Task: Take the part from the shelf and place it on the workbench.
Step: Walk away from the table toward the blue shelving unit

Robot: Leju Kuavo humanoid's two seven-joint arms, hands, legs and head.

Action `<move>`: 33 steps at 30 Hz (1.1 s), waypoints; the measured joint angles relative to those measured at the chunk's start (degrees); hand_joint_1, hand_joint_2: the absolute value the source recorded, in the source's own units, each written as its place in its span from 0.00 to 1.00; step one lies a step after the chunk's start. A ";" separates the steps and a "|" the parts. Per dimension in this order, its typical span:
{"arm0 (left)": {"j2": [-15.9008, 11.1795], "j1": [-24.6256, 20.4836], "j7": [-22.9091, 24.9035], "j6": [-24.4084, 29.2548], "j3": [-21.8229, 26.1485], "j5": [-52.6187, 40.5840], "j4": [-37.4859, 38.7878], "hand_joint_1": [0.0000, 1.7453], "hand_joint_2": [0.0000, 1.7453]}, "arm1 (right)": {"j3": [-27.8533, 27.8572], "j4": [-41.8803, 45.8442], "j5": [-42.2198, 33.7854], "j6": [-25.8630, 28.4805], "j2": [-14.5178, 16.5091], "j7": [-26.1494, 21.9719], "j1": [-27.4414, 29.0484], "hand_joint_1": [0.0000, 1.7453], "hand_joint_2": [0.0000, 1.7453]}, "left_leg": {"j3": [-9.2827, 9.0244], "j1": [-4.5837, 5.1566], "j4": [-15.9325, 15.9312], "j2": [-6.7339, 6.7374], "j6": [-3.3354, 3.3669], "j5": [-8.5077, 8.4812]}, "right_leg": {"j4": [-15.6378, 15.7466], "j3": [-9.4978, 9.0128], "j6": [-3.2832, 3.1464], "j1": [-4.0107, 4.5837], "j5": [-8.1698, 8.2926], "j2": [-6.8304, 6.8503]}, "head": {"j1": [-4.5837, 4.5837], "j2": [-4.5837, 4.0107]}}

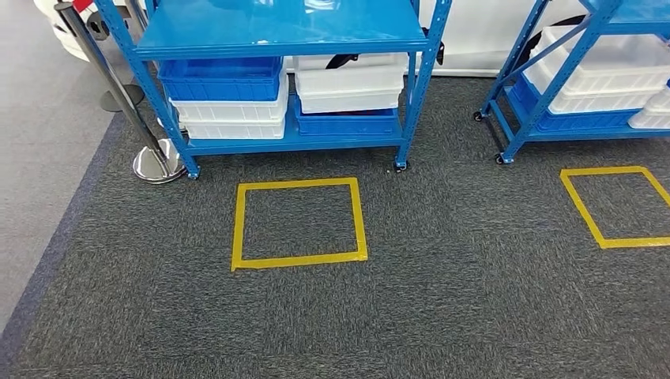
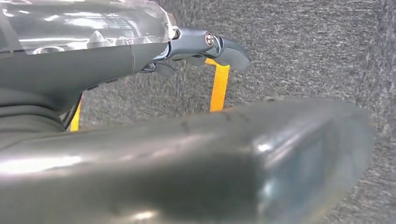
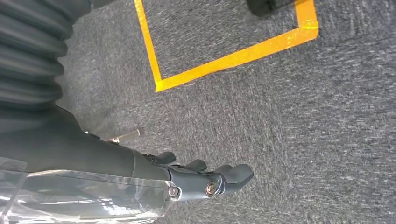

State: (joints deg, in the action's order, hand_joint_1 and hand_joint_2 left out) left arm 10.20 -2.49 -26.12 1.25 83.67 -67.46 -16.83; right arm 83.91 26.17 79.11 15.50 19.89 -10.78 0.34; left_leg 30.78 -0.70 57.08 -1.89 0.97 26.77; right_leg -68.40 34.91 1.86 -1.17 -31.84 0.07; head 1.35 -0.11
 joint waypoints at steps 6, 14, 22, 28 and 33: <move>-0.09 -0.04 -0.56 -0.51 -0.02 -0.37 0.00 0.00 0.00 | 1.19 0.03 -0.50 0.09 0.16 -0.11 -0.26 0.00 0.00 | -0.86 0.26 0.50 -0.58 -1.99 2.08 | 9.99 -4.82 -1.69 0.14 1.95 -0.57 | 0.00 0.00; -0.12 0.32 -0.74 -0.84 -0.07 -0.54 0.00 0.00 0.00 | 2.15 0.07 -0.58 0.18 0.31 -0.15 0.15 0.00 0.00 | 12.32 0.07 17.06 1.49 -2.71 2.42 | 10.73 -10.39 -3.13 0.32 -2.20 0.47 | 0.45 0.00; -0.34 0.64 -0.90 -0.85 -0.09 -0.66 0.00 0.00 0.00 | 2.70 0.10 -0.31 -0.03 0.49 -0.69 -0.10 0.00 0.00 | 5.13 1.40 2.27 1.71 0.32 -2.84 | 9.53 -15.55 -0.63 0.26 -2.69 0.70 | 0.32 0.01; -0.24 0.21 -0.76 -0.89 -0.11 -0.82 0.05 0.00 0.00 | 2.76 0.21 1.39 -0.24 0.46 0.29 0.01 0.00 0.00 | -4.59 0.62 -2.81 -0.53 0.84 1.10 | -5.67 0.52 0.65 -0.09 -6.92 0.16 | 0.23 0.00; -0.11 1.05 -0.60 -0.87 -0.08 -0.61 0.09 0.00 0.00 | 3.17 0.33 1.13 -0.65 0.44 -0.81 1.13 0.00 0.00 | -11.53 0.21 -2.98 -1.70 -0.24 7.27 | 6.30 5.68 0.91 -0.23 5.52 0.17 | 0.06 0.00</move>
State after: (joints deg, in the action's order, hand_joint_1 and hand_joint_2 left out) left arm 10.09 -1.44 -26.72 0.38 83.59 -68.07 -16.74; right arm 87.08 26.50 80.23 14.85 20.33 -11.59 1.48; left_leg 19.25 -0.49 54.10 -3.59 0.73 34.04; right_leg -62.11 40.59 2.78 -1.39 -26.32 0.24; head 1.41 -0.11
